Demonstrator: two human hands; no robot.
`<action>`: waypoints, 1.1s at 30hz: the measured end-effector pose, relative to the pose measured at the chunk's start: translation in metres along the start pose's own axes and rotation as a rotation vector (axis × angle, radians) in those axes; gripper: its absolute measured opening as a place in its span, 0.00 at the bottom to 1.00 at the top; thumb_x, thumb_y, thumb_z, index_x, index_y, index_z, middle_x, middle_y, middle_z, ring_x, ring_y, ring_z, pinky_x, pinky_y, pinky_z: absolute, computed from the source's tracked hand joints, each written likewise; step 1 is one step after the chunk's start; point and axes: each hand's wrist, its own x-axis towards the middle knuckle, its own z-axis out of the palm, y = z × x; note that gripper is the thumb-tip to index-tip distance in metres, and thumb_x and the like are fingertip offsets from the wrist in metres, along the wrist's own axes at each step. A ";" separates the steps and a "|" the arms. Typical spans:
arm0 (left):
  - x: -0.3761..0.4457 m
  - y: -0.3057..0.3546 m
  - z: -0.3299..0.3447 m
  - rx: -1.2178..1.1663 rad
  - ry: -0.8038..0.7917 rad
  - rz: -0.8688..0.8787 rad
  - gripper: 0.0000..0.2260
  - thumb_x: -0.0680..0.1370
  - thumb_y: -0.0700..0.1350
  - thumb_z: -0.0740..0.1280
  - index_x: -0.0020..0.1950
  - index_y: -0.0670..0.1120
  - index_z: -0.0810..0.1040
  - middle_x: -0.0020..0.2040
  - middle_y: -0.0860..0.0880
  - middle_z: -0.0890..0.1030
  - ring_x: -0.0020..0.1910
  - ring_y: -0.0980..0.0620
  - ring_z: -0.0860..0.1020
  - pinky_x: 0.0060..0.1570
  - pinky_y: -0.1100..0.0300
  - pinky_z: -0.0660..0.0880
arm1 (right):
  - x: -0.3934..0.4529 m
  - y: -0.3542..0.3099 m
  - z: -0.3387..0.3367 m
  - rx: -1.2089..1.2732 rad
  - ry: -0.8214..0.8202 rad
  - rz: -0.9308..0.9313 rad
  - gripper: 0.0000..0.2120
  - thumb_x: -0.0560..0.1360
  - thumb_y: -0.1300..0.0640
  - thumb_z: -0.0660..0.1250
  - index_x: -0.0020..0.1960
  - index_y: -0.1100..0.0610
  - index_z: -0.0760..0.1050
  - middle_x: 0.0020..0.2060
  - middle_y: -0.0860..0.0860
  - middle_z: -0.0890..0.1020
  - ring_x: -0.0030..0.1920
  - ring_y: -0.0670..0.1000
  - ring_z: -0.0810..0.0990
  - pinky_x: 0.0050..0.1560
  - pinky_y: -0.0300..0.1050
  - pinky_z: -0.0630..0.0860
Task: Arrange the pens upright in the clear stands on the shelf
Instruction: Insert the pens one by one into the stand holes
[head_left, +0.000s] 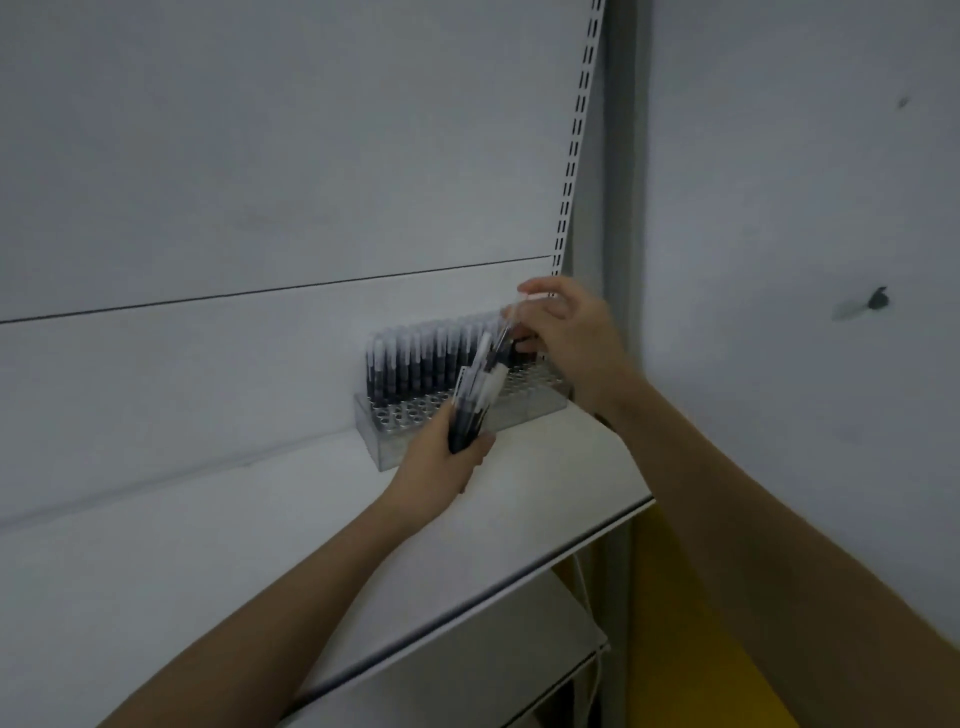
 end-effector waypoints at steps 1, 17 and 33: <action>0.005 -0.001 0.007 -0.008 0.030 -0.018 0.04 0.81 0.44 0.66 0.53 0.47 0.71 0.36 0.48 0.73 0.29 0.55 0.71 0.29 0.61 0.71 | 0.011 0.001 -0.006 0.035 0.000 -0.022 0.07 0.79 0.63 0.68 0.57 0.58 0.76 0.43 0.50 0.87 0.42 0.50 0.85 0.46 0.44 0.83; 0.048 0.004 0.112 -0.295 0.368 -0.252 0.11 0.84 0.43 0.60 0.63 0.38 0.72 0.36 0.48 0.82 0.25 0.54 0.75 0.22 0.65 0.65 | 0.119 0.086 -0.071 -0.278 -0.163 -0.297 0.03 0.82 0.55 0.64 0.55 0.53 0.72 0.50 0.48 0.81 0.49 0.45 0.80 0.47 0.39 0.80; 0.054 -0.010 0.111 -0.429 0.376 -0.269 0.10 0.83 0.39 0.61 0.64 0.40 0.73 0.43 0.46 0.82 0.32 0.44 0.79 0.35 0.56 0.77 | 0.128 0.121 -0.058 -0.363 -0.257 -0.298 0.04 0.80 0.62 0.65 0.55 0.57 0.75 0.47 0.51 0.80 0.47 0.49 0.81 0.48 0.40 0.80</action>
